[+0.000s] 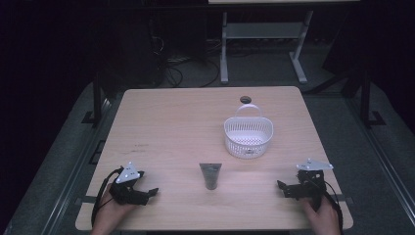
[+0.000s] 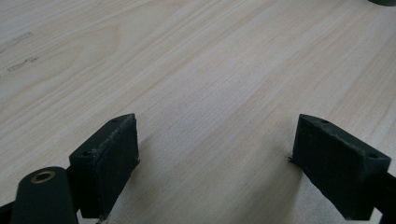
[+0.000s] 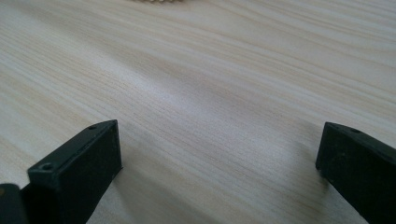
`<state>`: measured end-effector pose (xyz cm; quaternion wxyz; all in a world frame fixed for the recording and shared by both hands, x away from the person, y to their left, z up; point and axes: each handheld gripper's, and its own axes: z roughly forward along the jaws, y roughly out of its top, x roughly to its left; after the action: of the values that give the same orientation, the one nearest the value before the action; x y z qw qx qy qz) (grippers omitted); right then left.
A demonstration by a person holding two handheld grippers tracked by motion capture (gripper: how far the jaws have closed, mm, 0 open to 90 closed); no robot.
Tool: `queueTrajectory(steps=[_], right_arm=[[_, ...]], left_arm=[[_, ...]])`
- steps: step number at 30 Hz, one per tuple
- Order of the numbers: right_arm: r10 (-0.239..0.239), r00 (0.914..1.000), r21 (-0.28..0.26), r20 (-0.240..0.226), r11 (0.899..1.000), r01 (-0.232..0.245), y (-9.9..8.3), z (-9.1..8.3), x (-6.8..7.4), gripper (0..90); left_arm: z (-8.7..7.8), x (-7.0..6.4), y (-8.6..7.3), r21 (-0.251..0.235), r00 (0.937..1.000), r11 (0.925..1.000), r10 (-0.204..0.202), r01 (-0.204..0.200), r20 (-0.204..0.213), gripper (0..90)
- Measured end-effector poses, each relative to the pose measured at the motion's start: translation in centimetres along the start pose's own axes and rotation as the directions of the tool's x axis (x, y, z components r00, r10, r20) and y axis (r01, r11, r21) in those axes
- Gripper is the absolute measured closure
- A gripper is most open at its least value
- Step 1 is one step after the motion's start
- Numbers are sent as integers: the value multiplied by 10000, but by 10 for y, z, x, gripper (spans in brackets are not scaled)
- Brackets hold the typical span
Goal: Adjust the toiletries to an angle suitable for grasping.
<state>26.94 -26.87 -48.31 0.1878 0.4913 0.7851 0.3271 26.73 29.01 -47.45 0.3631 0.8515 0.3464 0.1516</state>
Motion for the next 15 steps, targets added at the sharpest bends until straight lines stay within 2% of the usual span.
queueTrajectory(steps=[7, 10, 12, 13, 15], right_arm=[[-12, 10000, -1, 3, 10000, 12, 0, 0, 0, 0], [-10, 10000, -2, 2, 10000, 10, 0, 0, 0, 0], [-12, 10000, -2, 8, 10000, 12, 0, 0, 0, 0], [-10, 10000, -1, 9, 10000, 10, 0, 0, 0, 0], [-2, 10000, -1, 18, 10000, 2, 0, 0, 0, 0]], left_arm=[[0, 1, 0, -54, 10000, 10000, -74, 74, -40, 146], [-1, -1, 2, -123, 9999, 9998, -132, 133, 71, 153], [-3, -1, 2, -178, 9999, 9998, -127, 128, 102, 196], [-5, -2, 4, -409, 9996, 9990, -167, 176, 222, 197], [-7, -2, 6, -539, 9988, 9981, -259, 281, 418, 248]])
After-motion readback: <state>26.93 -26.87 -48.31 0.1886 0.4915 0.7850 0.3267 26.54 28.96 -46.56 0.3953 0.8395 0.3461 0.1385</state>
